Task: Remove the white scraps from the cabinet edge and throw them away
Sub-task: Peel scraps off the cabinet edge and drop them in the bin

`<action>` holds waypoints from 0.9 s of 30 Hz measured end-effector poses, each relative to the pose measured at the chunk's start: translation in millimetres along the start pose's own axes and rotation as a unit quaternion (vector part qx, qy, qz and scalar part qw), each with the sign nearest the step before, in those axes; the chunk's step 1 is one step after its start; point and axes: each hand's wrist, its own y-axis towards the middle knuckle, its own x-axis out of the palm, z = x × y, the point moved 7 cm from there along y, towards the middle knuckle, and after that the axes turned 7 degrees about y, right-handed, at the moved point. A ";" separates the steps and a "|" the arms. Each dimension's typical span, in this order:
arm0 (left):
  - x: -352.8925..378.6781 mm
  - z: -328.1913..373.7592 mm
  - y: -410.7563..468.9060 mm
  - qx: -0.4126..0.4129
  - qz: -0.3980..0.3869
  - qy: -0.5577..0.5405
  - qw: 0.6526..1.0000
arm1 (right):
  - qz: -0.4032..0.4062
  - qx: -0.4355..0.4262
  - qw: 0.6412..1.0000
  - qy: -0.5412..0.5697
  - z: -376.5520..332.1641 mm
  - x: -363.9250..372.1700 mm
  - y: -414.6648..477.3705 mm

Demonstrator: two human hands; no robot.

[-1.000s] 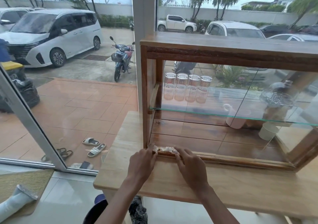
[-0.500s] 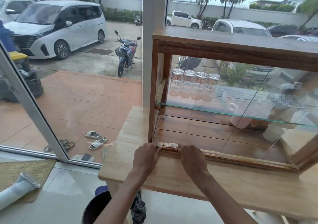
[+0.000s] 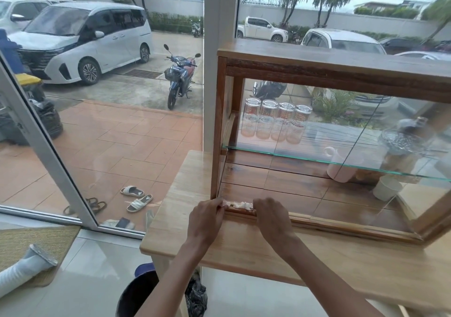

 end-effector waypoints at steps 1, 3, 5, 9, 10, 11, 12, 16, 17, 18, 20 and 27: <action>-1.4 0.3 -0.7 -0.004 0.006 -0.006 1.000 | 0.007 -0.002 1.000 0.006 0.9 0.4 -1.1; -3.2 -0.8 -2.4 -0.014 0.016 -0.023 0.999 | 0.017 -0.007 1.000 0.016 3.8 0.9 -3.0; -3.7 -1.5 -4.7 -0.022 0.018 -0.035 0.999 | 0.022 -0.012 1.000 0.009 6.3 1.0 -4.6; -7.7 0.9 -8.5 -0.021 0.031 -0.049 0.998 | 0.052 -0.021 0.998 0.028 10.8 -4.3 -9.1; -8.2 0.9 -9.0 -0.023 0.033 -0.054 0.998 | 0.065 -0.027 0.997 0.038 11.7 -7.0 -10.7; -8.9 0.9 -9.5 -0.028 0.034 -0.058 0.997 | 0.078 -0.034 0.995 0.051 12.7 -9.7 -12.7; -9.5 0.7 -9.9 -0.031 0.033 -0.063 0.997 | 0.091 -0.040 0.993 0.070 14.4 -12.1 -14.5; -11.4 -0.2 -15.2 -0.036 0.028 -0.080 0.996 | 0.146 -0.042 0.973 0.173 23.8 -20.4 -25.0; -13.2 0.5 -16.8 -0.036 0.030 -0.082 0.996 | 0.150 -0.042 0.968 0.199 25.7 -20.2 -26.3; -15.5 1.1 -18.2 -0.036 0.033 -0.083 0.995 | 0.149 -0.046 0.961 0.227 26.7 -19.4 -27.2; -22.0 2.7 -22.1 -0.042 0.039 -0.088 0.994 | 0.138 -0.052 0.943 0.297 27.0 -15.9 -29.1; -50.3 -16.8 -54.5 -0.121 0.055 -0.155 0.979 | 0.083 -0.016 0.840 0.536 8.8 -1.3 -30.9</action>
